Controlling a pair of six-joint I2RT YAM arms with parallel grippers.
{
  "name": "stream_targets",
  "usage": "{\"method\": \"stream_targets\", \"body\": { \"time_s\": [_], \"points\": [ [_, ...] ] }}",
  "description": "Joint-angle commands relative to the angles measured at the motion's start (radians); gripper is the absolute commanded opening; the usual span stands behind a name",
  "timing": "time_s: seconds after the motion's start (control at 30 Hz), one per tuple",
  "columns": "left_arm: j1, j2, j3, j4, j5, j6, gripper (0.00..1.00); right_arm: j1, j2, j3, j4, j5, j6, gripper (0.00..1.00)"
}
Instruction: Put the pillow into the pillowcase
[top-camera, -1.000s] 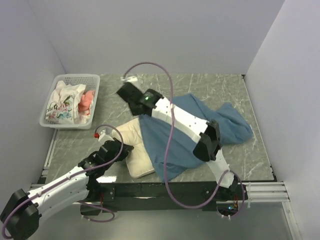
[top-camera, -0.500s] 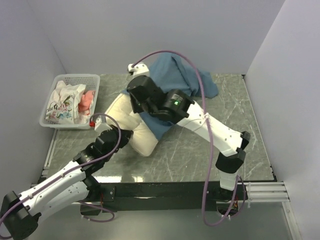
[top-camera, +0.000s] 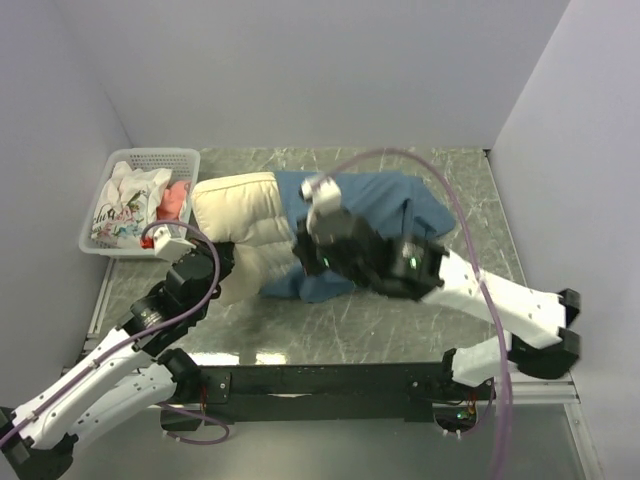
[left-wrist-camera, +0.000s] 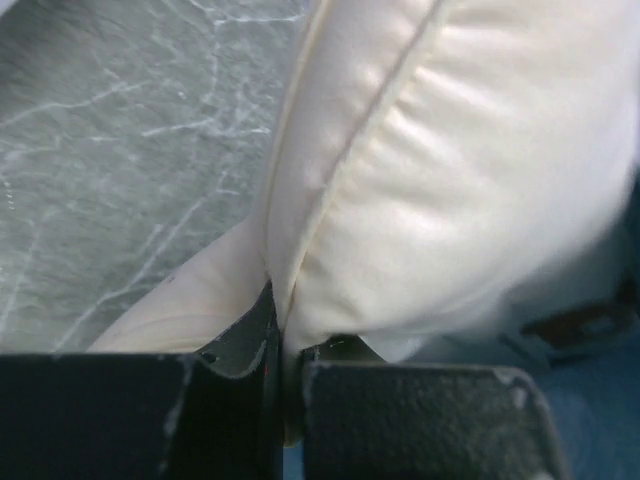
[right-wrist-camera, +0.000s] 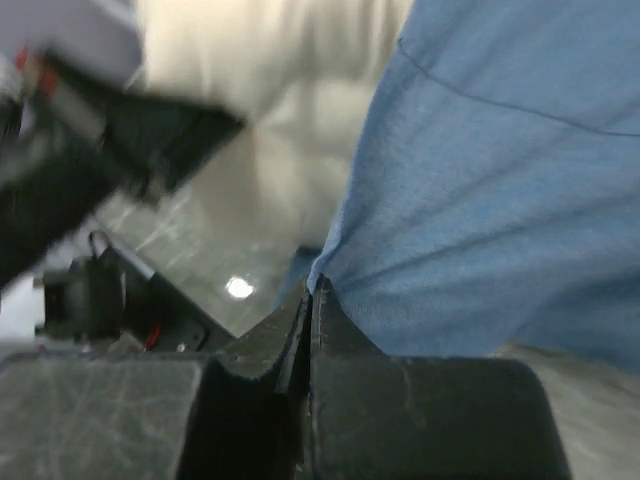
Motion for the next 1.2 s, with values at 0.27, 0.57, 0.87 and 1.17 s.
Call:
{"method": "stream_targets", "body": {
  "time_s": [0.27,0.57,0.87,1.17],
  "points": [
    [0.005,-0.123,-0.261,0.379,-0.142,0.045,0.04,0.430,-0.288,-0.751,0.392,0.011,0.310,0.05],
    [0.007,-0.183,-0.432,0.399,-0.107,-0.084,0.01,0.443,-0.394,-0.605,0.211,0.116,0.330,0.62],
    [0.004,-0.450,-0.660,0.635,0.062,0.092,0.01,0.151,-0.310,-0.330,0.048,0.173,0.098,0.73],
    [0.002,-0.331,-0.537,0.550,0.186,0.188,0.01,-0.118,-0.167,-0.422,0.222,-0.014,-0.084,0.83]
  ]
}}
